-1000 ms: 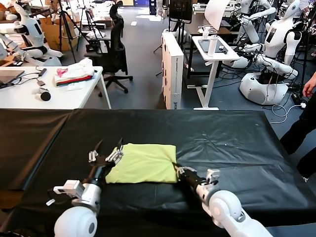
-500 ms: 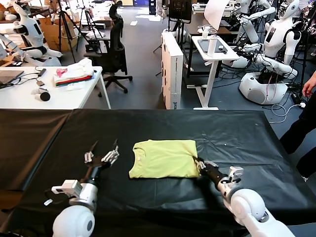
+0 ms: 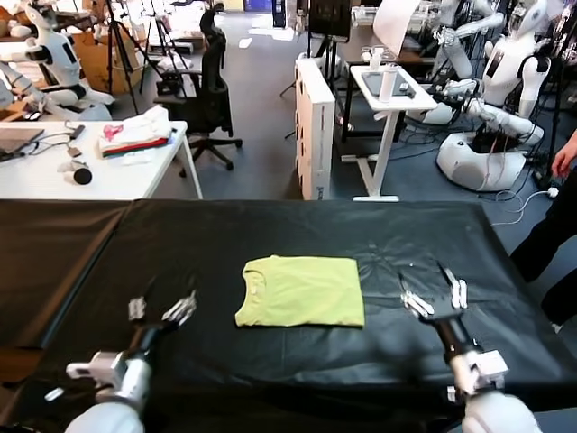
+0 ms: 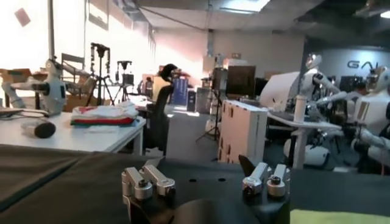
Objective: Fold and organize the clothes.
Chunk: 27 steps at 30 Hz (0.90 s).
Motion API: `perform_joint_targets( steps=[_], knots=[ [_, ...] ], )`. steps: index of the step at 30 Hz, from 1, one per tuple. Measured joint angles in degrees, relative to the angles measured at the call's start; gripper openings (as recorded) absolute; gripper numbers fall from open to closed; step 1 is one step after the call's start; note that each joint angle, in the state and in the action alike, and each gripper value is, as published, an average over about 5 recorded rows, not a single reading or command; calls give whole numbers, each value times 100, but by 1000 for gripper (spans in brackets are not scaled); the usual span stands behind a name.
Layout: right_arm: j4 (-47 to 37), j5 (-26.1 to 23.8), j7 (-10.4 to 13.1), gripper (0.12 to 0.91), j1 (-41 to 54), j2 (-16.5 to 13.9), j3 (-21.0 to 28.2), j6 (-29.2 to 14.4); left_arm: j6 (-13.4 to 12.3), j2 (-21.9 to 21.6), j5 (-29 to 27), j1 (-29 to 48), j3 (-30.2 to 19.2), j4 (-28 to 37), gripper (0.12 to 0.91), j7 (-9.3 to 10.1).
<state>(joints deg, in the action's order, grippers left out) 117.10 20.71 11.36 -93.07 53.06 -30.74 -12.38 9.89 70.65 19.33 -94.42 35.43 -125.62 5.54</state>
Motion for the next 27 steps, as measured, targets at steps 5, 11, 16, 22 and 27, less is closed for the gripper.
perform_joint_targets(
  steps=[5,11,16,22,27],
  knots=[
    [356,-21,149,907,-1153,246,-484,-102,-190,-240,-29,-997,218,-363,907,70],
    [699,250,146,907,-2185,359,-819,72,-375,-251,-238,-1900,259,-522,907,85],
    [894,376,21,907,-2582,281,-927,246,-415,-242,-259,-2299,311,-565,907,123],
    [902,370,-78,907,-2636,276,-808,393,-401,-177,-225,-2405,336,-661,907,253],
    [868,370,-111,907,-2602,285,-716,469,-399,-187,-222,-2406,363,-675,907,226]
  ],
)
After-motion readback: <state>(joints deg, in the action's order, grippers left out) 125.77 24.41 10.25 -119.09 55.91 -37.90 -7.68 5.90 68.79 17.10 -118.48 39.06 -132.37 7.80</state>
